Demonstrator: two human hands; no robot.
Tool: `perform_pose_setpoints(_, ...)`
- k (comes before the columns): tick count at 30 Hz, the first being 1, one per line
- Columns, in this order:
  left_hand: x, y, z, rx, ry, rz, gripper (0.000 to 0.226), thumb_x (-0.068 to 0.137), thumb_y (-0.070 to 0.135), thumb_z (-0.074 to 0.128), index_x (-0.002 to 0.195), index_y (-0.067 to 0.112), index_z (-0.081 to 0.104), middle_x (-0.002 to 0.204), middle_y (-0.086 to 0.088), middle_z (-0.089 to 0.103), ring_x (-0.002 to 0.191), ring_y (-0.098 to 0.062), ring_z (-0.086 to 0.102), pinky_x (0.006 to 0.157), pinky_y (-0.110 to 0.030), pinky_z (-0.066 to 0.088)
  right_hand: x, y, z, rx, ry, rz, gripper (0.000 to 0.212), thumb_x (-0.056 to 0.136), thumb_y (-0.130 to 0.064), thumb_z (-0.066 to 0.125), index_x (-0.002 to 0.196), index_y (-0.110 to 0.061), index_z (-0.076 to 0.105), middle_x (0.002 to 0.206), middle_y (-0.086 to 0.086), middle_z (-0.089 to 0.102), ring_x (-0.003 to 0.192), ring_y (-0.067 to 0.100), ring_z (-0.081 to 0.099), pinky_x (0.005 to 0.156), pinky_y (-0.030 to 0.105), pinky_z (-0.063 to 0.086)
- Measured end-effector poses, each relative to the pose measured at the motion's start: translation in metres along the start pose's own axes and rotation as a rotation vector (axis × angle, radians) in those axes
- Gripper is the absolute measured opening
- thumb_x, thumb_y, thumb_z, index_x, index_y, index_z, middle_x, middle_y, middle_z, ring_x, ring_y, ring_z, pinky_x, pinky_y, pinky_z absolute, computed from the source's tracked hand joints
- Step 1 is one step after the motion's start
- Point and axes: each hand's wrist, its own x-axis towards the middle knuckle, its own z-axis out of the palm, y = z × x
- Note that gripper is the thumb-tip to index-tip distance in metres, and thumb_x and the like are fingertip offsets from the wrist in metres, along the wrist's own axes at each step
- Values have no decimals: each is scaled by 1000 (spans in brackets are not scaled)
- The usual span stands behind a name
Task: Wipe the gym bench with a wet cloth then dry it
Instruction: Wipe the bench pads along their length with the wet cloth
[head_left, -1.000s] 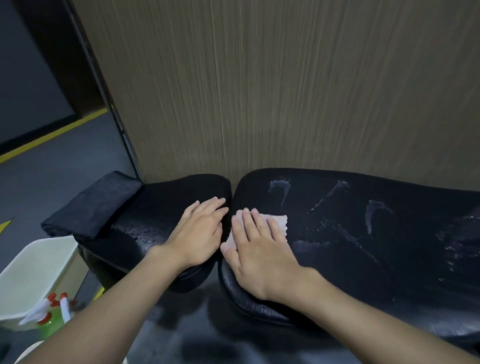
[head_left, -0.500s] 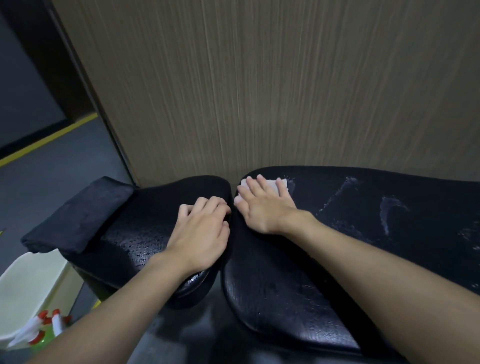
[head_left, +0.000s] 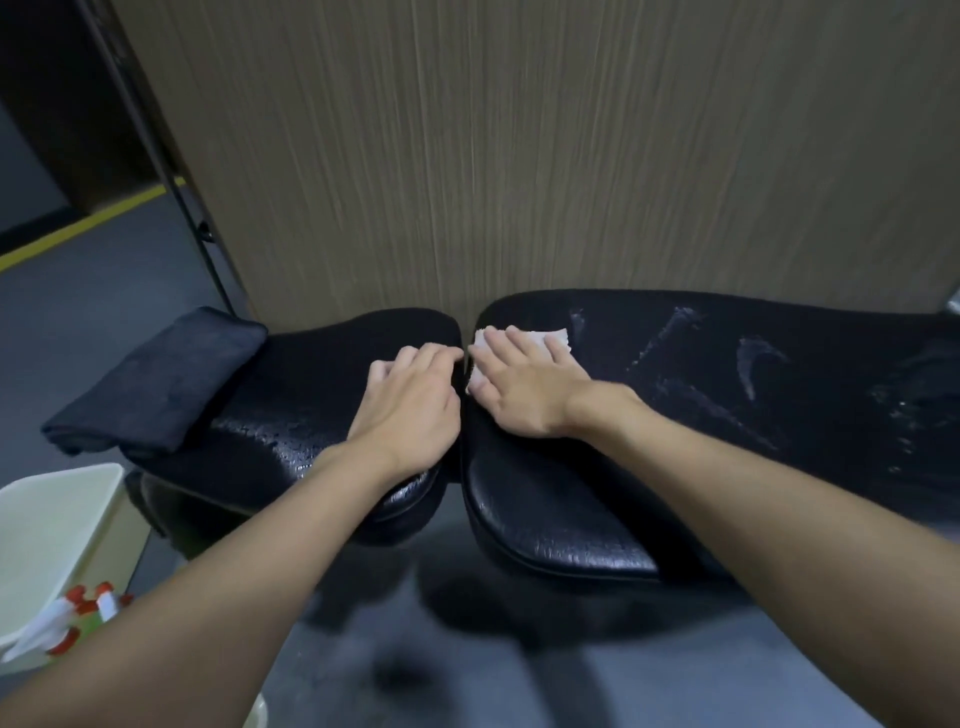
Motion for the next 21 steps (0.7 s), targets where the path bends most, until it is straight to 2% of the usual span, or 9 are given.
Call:
perform_pose_setpoints(3,-3,-1,-2,-42,-16,-2,47,98,19,33,145,20,38,146,6,44,130,-15,36,104,-34,23,-54,-16,11,-12,38,-77,61,103,-46,11,159,-23,2,167,-3,-8,152,17,-11,122,50,-4)
perform_pose_setpoints(6,-4,1,-1,-35,-27,13,45,100,24,30,145,22,39,147,8,44,132,-15,35,107,-36,22,-96,-28,21,-47,89,-116,76,91,-52,-5,159,-19,5,168,-1,-4,153,20,-7,122,50,0)
perform_pose_setpoints(8,-5,1,0,-29,-35,27,44,101,29,30,143,24,42,146,10,46,133,-14,34,108,-37,21,-117,-34,27,-60,106,-139,82,87,-53,-6,159,-16,9,168,2,1,153,22,-3,121,50,1)
perform_pose_setpoints(11,-6,1,1,-19,-33,62,43,100,32,32,140,27,47,141,12,51,132,-13,34,109,-39,20,-140,-38,26,-63,72,-163,81,90,-57,-4,159,-15,3,168,3,-6,153,22,-11,121,52,-2)
perform_pose_setpoints(14,-7,1,2,-21,-22,76,42,99,32,34,138,27,49,134,13,55,130,-12,37,111,-40,21,-146,-41,19,-61,28,-146,77,94,-58,-4,159,-16,-3,167,6,-12,151,23,-18,120,52,-8)
perform_pose_setpoints(18,-7,1,3,-15,-18,84,42,100,32,34,138,26,49,132,12,56,129,-12,37,112,-41,21,-131,-36,25,-79,94,-129,78,94,-54,-15,159,-15,1,167,8,-3,153,24,-9,122,47,-3)
perform_pose_setpoints(20,-7,0,4,-11,-18,89,42,100,32,33,138,26,49,132,12,55,129,-12,37,113,-42,22,-112,-28,25,-54,72,-108,79,88,-53,-12,159,-18,-1,167,5,-5,153,21,-10,122,46,-4)
perform_pose_setpoints(21,-7,-1,4,-10,-18,92,42,100,33,33,138,26,49,132,12,55,129,-12,37,113,-43,22,-101,-22,22,-41,52,-92,75,92,-52,-7,159,-20,-2,167,4,-7,153,20,-12,122,45,-5)
